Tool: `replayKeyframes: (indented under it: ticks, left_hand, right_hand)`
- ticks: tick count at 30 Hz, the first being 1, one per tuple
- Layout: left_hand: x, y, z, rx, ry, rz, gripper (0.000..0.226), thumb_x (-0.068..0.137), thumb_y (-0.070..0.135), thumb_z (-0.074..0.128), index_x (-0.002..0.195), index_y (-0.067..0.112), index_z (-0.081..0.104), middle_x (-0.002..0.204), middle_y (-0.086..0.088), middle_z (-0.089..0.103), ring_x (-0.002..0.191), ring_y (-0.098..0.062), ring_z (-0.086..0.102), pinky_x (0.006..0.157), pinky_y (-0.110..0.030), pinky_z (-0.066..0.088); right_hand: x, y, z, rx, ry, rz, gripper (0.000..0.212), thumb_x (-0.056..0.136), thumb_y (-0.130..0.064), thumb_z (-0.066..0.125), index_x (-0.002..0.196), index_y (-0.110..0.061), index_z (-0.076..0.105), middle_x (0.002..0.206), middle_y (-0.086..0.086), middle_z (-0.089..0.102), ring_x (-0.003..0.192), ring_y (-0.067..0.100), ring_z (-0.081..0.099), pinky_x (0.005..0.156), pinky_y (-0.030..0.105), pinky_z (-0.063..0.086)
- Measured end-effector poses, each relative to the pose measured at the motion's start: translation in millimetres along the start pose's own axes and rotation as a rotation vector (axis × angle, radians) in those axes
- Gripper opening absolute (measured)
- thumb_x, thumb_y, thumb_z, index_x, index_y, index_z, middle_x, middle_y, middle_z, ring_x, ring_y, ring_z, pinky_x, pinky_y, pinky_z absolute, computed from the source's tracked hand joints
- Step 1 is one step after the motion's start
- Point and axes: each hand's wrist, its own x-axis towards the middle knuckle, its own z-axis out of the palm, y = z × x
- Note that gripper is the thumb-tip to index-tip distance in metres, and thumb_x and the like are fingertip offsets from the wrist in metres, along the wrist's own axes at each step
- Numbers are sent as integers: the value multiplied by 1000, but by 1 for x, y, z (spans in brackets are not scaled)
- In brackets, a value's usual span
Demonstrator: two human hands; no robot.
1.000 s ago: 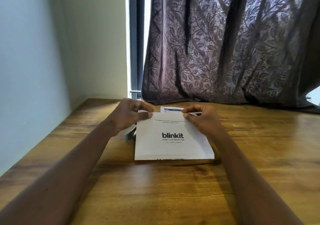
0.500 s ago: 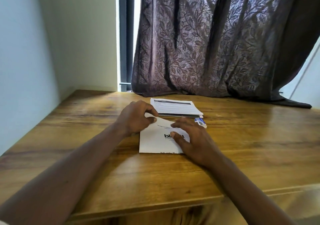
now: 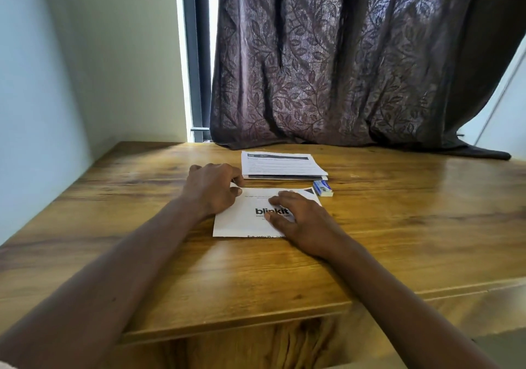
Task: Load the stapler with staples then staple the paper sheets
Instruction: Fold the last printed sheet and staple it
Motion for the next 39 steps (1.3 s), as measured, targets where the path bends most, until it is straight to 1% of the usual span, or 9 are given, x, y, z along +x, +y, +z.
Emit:
replayKeyframes:
  ticks: [7, 10, 13, 18, 22, 26, 32, 36, 39]
  left_hand:
    - [-16, 9, -10, 220, 59, -27, 31, 96, 43, 63, 125, 35, 68, 143, 1, 57, 131, -23, 51, 115, -50, 30]
    - [-33, 31, -12, 9, 161, 55, 28, 97, 34, 62, 123, 27, 69, 138, 3, 61, 124, -19, 56, 109, -41, 39]
    - [-54, 62, -5, -4, 32, 47, 34, 95, 31, 61, 128, 22, 65, 135, 2, 63, 123, -19, 59, 108, -42, 42]
    - [-61, 72, 0, 139, -121, 30, 44, 99, 32, 50, 142, 22, 53, 149, 2, 53, 135, -19, 51, 117, -52, 31]
    - [-66, 61, -1, 115, -202, 28, 51, 107, 39, 33, 157, 28, 34, 165, 8, 32, 151, -15, 32, 120, -52, 26]
    - [-68, 49, -3, 76, -262, 22, 55, 108, 49, 22, 161, 33, 23, 169, 15, 19, 155, -9, 18, 121, -52, 18]
    - [-70, 44, -9, 78, -338, 70, 62, 106, 56, 20, 163, 31, 14, 171, 12, 9, 157, -12, 10, 123, -55, 11]
    - [-71, 41, -5, 77, -322, 83, 62, 106, 57, 20, 163, 31, 14, 171, 11, 9, 158, -15, 9, 123, -59, 11]
    - [-71, 40, -1, 74, -303, 88, 63, 105, 57, 21, 162, 31, 16, 171, 10, 12, 158, -17, 10, 123, -60, 12]
  right_hand:
    - [2, -1, 0, -69, -40, -12, 56, 103, -55, 42, 154, -33, 40, 166, -7, 29, 152, 16, 24, 121, 39, 22]
    - [5, 0, 2, -108, -51, -36, 57, 104, -56, 38, 155, -31, 38, 167, -4, 27, 152, 19, 23, 122, 42, 22]
    - [6, 1, 3, -131, -46, -54, 56, 105, -53, 37, 155, -28, 37, 167, 0, 27, 153, 20, 22, 121, 42, 21]
    - [7, 3, 3, -124, -65, -51, 56, 106, -53, 32, 157, -29, 33, 168, -2, 24, 155, 18, 16, 123, 43, 17]
    - [-1, 12, -4, -47, -72, -68, 53, 107, -48, 35, 157, -30, 34, 167, -7, 24, 155, 13, 13, 124, 40, 15]
    - [-18, 41, -20, 38, -134, -71, 49, 107, -45, 39, 155, -35, 36, 165, -16, 25, 154, 6, 13, 125, 39, 17]
    - [-42, 68, -38, 112, -84, -12, 45, 103, -40, 54, 148, -34, 48, 158, -16, 40, 147, 4, 31, 118, 31, 30]
    - [-28, 44, -39, -113, 70, -43, 40, 99, -38, 60, 138, -31, 58, 147, -9, 56, 136, 13, 48, 110, 36, 43]
    - [4, 14, -32, -108, 156, -144, 34, 99, -30, 60, 132, -21, 64, 136, -2, 63, 127, 17, 55, 107, 36, 44]
